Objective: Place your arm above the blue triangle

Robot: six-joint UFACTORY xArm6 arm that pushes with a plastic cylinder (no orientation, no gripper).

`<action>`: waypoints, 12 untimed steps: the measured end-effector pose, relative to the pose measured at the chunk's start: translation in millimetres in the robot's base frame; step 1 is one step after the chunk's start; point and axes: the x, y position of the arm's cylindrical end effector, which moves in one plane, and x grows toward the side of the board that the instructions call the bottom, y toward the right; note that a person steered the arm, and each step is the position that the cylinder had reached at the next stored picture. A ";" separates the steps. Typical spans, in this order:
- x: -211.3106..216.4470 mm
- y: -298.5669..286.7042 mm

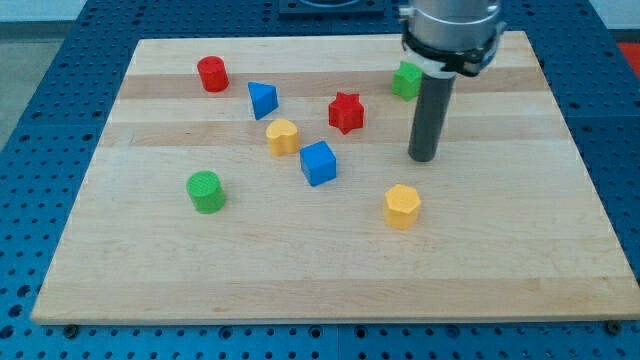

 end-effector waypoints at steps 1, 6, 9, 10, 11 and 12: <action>21.5 17.0; 172.0 -105.0; 132.3 -378.0; 84.5 -393.0; 18.7 -393.0; -54.0 -393.0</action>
